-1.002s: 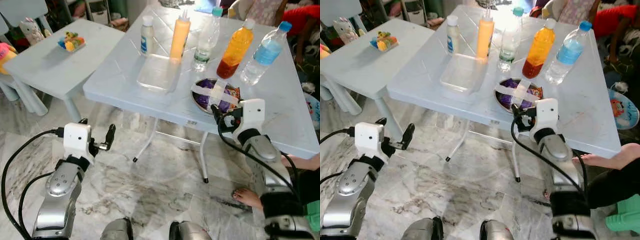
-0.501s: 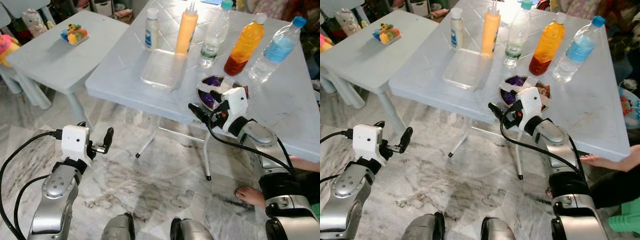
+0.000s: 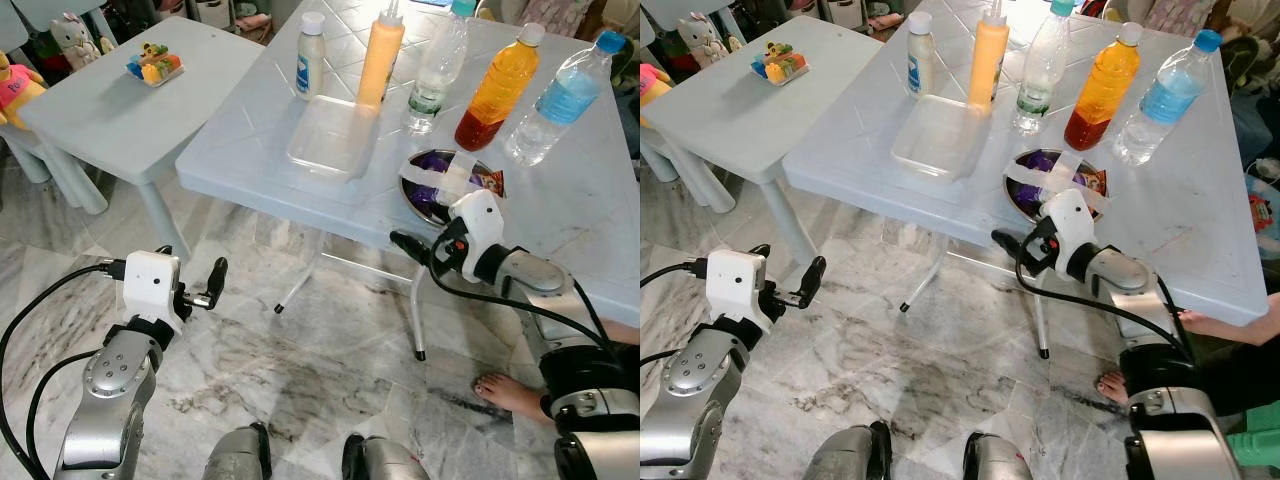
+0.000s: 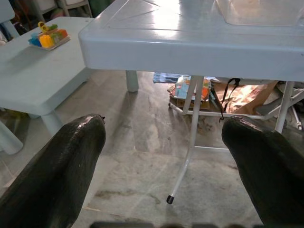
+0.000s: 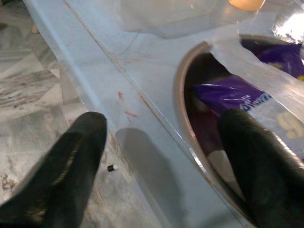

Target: Restocking fridge

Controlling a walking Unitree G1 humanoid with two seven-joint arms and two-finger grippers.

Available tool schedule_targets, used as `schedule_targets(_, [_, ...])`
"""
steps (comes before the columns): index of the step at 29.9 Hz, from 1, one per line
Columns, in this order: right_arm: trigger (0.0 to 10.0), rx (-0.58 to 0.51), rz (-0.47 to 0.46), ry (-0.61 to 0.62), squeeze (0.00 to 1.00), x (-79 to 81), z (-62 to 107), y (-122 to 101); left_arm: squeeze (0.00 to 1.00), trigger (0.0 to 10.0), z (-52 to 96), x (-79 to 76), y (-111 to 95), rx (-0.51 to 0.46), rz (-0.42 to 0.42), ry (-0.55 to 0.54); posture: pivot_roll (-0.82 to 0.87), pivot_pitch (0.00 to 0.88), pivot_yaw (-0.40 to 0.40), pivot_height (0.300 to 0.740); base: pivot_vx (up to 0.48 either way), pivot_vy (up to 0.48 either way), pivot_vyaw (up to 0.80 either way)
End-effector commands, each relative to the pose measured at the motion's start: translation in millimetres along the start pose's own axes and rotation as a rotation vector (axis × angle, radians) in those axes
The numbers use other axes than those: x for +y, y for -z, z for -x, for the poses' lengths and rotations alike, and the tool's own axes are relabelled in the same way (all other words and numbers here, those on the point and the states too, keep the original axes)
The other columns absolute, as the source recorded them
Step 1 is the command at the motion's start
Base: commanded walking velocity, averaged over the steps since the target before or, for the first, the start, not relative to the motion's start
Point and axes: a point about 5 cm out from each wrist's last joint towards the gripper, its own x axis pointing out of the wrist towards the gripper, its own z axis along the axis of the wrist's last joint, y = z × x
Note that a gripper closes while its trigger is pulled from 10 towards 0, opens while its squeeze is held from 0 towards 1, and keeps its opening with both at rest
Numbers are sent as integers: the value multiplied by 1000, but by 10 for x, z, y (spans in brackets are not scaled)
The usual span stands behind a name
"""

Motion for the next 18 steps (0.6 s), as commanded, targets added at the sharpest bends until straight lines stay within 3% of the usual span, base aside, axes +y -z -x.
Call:
schedule_targets(1, [0, 48, -3, -35, 0, 1, 31, 86, 0, 10000, 3, -23, -9, 3, -8, 16, 99, 177, -43, 740, 0, 0, 0])
schedule_targets(7, [0, 93, 49, -76, 0, -79, 63, 62, 0, 10000, 5, -31, -2, 12, -7, 17, 99, 177, -47, 740, 0, 0, 0])
schedule_targets(17, [0, 134, 98, -40, 0, -231, 135, 41, 0, 10000, 1, -29, 3, 19, -5, 19, 96, 180, -48, 740, 0, 0, 0])
schedule_targets(18, [5216, 144, 106, -37, 0, -245, 149, 49, 0, 10000, 1, -29, 5, 20, -3, 19, 95, 180, -47, 740, 0, 0, 0])
